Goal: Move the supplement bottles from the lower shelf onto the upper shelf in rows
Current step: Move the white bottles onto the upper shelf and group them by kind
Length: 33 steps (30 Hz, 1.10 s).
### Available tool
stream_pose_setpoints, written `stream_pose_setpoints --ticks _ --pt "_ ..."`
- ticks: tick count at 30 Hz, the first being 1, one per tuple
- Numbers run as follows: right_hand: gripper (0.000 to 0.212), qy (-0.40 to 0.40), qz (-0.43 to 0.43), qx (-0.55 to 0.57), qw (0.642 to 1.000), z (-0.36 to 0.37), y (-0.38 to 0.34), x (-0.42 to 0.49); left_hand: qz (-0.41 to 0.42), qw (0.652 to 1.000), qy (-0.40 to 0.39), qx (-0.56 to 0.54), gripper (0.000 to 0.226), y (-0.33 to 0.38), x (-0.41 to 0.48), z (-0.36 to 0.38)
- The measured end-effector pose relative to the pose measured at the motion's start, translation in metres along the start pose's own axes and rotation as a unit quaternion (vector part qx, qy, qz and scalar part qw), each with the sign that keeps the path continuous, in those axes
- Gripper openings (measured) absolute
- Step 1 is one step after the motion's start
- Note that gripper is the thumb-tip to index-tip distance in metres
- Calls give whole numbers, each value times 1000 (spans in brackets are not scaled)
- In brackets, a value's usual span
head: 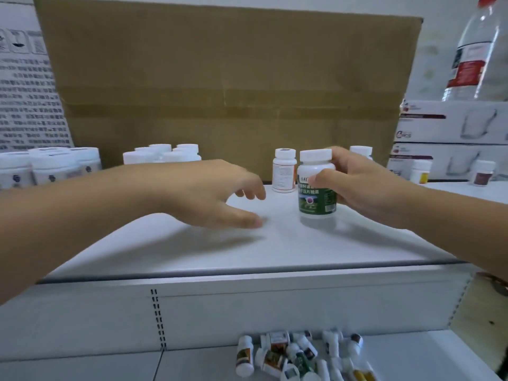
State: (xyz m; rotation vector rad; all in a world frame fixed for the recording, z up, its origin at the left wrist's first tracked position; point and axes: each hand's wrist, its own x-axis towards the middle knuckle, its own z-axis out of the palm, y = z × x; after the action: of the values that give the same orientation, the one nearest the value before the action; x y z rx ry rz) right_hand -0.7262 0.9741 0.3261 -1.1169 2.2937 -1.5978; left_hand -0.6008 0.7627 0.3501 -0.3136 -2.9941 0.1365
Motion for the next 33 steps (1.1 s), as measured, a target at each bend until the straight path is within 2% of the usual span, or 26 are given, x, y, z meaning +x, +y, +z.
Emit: stream_pose_setpoints --ticks 5,13,20,27,33 --pt "30 53 22 22 998 -57 29 -1 19 999 -30 -18 53 27 70 9" --pt "28 117 31 26 992 -138 60 23 35 998 -11 -42 44 64 148 20" --pt "31 102 62 -24 993 -163 97 57 20 998 0 -64 39 66 174 39" --pt "41 102 32 -78 991 -163 123 65 22 993 26 -114 35 60 173 62" --pt "51 82 28 -76 993 -165 124 63 23 994 26 -103 44 58 173 63"
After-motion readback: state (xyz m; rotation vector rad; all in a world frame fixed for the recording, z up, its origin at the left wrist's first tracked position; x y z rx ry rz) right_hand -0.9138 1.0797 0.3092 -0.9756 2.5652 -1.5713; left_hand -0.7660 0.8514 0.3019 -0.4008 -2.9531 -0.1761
